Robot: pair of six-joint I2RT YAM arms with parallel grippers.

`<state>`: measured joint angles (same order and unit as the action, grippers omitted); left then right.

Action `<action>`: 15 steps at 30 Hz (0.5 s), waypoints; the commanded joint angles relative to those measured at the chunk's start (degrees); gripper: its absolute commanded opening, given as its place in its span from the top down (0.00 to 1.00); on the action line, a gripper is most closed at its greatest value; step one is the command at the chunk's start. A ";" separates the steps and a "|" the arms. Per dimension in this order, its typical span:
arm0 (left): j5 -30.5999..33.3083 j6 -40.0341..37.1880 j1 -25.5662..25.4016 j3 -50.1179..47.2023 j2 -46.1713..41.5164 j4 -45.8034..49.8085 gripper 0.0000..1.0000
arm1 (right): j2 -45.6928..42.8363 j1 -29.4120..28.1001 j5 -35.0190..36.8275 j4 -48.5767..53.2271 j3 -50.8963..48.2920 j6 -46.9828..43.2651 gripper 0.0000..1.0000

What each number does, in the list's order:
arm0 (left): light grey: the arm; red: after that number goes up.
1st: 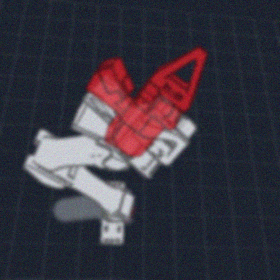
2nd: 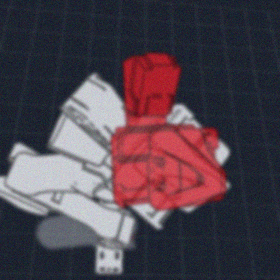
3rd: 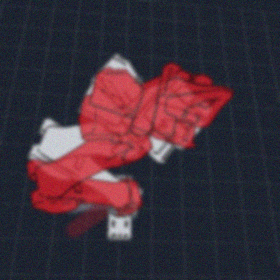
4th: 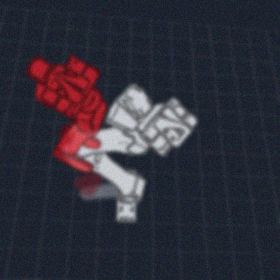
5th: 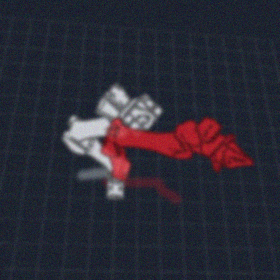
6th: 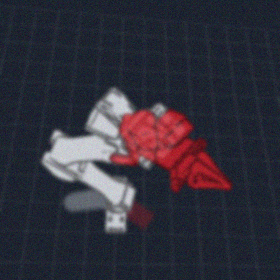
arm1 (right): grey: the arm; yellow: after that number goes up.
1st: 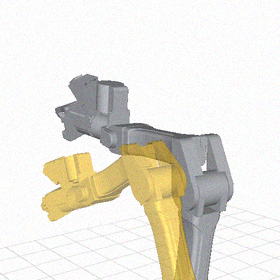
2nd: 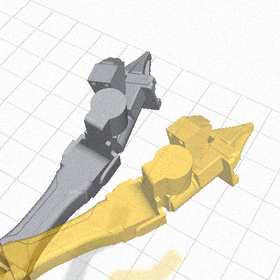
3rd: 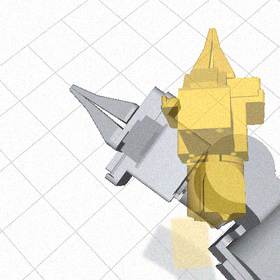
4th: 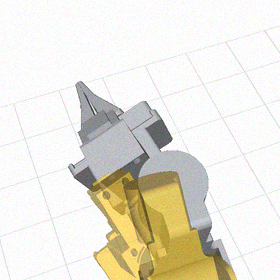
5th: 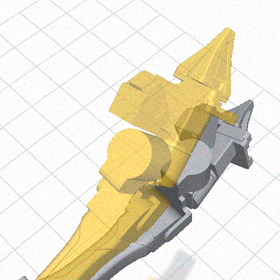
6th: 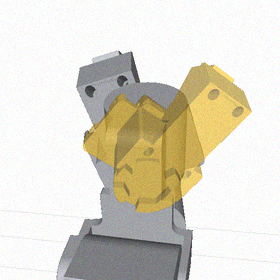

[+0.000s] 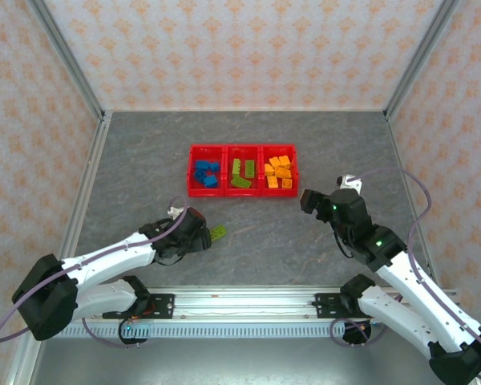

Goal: Sort the legos into containers by color
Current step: Pick up the lego from the middle-left of the table.

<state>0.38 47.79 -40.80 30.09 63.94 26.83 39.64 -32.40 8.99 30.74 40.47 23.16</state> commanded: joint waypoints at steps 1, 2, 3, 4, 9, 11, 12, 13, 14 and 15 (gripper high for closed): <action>0.44 0.84 -0.16 -0.66 0.76 0.29 0.25 | -0.61 0.15 0.66 -0.60 -0.48 0.05 0.00; 0.32 0.73 -0.16 -0.56 1.14 0.32 0.25 | -0.61 0.15 0.65 -0.60 -0.52 0.05 0.00; 0.40 0.73 -0.16 -0.51 1.52 0.49 0.25 | -0.61 0.15 0.67 -0.60 -0.57 0.08 0.00; 0.49 0.81 -0.16 -0.62 2.00 0.38 0.25 | -0.64 0.15 0.67 -0.67 -0.57 0.05 0.00; 0.96 1.25 -0.16 -0.91 4.44 -0.09 0.26 | -0.53 0.15 0.76 -0.60 -0.56 0.05 0.00; 1.49 1.34 -0.16 -0.83 5.28 -0.28 0.30 | -0.53 0.15 0.77 -0.42 -0.40 0.13 0.00; 1.68 1.42 -0.21 -0.82 5.39 -0.36 0.31 | -0.62 0.13 0.85 -0.33 -0.39 0.13 0.00; 1.87 1.68 -0.16 -0.82 5.40 -0.60 0.32 | -0.70 0.10 0.85 -0.33 -0.39 0.22 0.00; 2.14 1.84 -0.16 -0.89 5.34 -0.70 0.33 | -0.77 0.08 0.85 -0.41 -0.44 0.24 0.00; 2.37 2.00 -0.16 -0.91 5.18 -0.80 0.34 | -0.79 0.15 0.85 -0.42 -0.48 0.23 0.00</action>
<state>0.47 48.62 -40.88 29.69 69.28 24.73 39.64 -32.40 8.99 30.74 40.47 23.18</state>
